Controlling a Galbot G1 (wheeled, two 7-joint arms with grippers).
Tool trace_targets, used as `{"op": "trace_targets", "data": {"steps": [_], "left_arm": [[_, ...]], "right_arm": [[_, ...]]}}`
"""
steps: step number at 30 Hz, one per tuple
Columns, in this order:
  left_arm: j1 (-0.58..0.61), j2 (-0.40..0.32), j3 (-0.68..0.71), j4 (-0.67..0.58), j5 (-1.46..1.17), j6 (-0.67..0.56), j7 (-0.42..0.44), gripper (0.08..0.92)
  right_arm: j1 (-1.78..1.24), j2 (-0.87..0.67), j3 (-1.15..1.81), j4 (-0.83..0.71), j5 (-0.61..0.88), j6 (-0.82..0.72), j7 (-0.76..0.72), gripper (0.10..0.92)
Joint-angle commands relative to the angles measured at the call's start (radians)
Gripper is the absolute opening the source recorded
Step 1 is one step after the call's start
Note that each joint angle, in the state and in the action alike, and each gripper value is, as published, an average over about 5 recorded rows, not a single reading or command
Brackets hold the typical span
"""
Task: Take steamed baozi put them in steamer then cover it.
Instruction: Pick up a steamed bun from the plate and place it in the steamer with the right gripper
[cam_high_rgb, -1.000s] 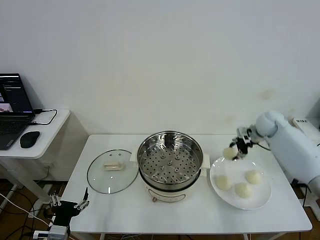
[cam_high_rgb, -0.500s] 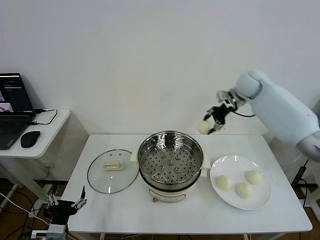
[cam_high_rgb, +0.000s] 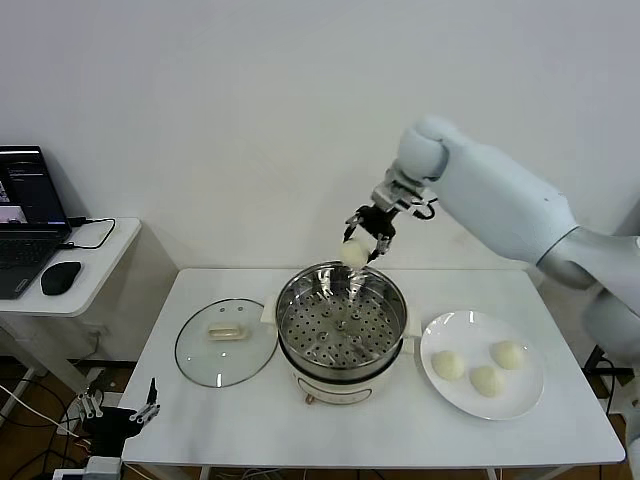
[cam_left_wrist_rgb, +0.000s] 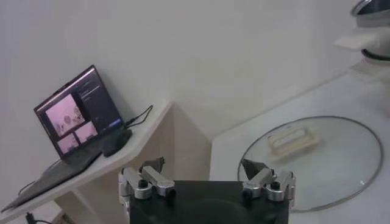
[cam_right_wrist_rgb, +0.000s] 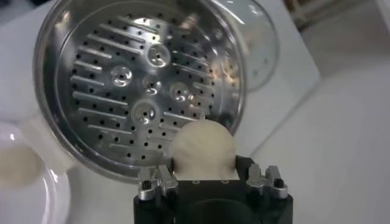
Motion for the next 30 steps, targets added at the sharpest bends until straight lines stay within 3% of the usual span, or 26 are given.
{"op": "trace_targets", "data": {"steps": [1, 30], "left_arm": [[0.005, -0.007, -0.003, 0.009, 0.019, -0.001, -0.009, 0.823], [-0.011, -0.013, 0.014, 0.056, 0.022, -0.003, 0.000, 0.823]], "right_arm": [[-0.054, 0.058, -0.060, 0.135, -0.287, 0.158, 0.077, 0.619], [-0.182, 0.145, 0.014, -0.105, -0.373, 0.156, 0.129, 0.619]]}}
